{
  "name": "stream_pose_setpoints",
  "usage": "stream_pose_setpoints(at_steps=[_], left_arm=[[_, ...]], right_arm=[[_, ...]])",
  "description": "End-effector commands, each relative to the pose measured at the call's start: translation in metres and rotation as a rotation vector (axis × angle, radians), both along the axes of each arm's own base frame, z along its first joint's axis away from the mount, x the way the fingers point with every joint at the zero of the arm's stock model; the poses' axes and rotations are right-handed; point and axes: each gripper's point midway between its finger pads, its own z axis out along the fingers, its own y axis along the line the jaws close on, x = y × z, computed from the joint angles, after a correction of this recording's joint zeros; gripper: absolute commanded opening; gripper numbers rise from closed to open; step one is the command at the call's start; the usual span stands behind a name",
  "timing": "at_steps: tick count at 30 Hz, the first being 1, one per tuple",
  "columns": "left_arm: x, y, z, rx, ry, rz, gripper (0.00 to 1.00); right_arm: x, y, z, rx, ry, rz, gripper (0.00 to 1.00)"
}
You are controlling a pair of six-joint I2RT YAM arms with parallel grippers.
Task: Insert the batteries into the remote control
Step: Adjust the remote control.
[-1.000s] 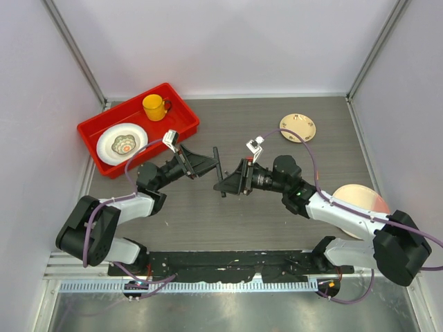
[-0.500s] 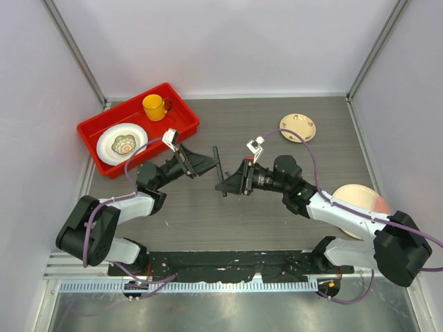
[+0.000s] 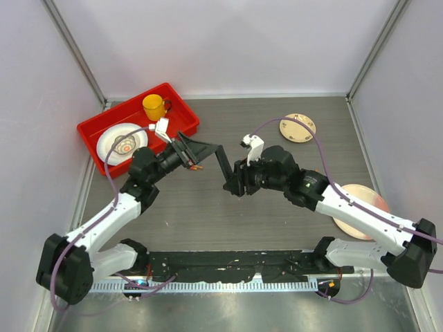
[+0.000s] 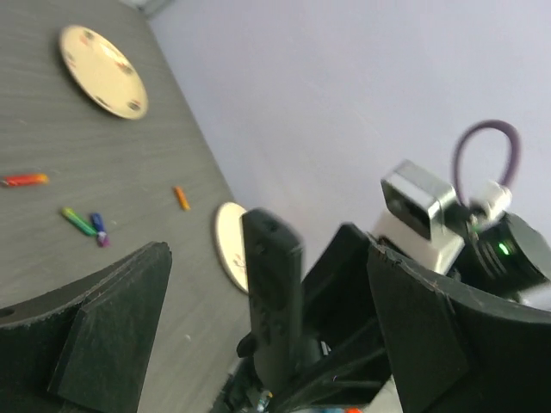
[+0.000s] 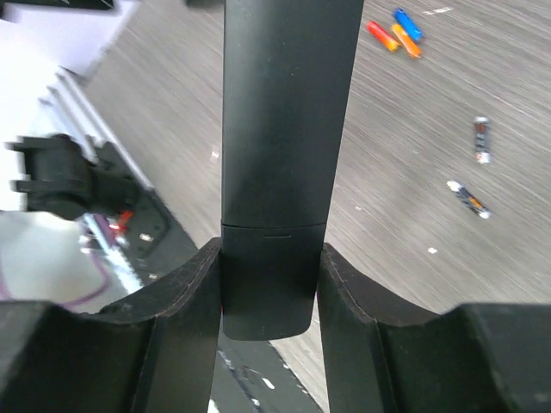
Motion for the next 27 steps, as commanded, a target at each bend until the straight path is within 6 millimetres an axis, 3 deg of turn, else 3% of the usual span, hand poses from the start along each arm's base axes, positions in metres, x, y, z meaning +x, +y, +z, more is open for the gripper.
stream_pose_setpoints(at_steps=[1,4,16,27], left_arm=[[0.011,0.011,-0.031,0.322,0.038,0.186,1.00],[0.003,0.002,-0.039,0.382,0.057,0.190,0.99],[-0.017,-0.027,-0.063,0.423,0.124,0.147,0.77],[-0.018,-0.047,-0.058,0.387,0.103,0.103,0.58]], right_arm=[[0.016,-0.023,-0.019,-0.303,-0.134,-0.115,0.01],[0.016,-0.018,-0.018,-0.327,-0.161,-0.136,0.01],[0.016,-0.008,-0.015,-0.325,-0.188,-0.211,0.01],[0.014,-0.005,-0.019,-0.336,-0.189,-0.199,0.01]])
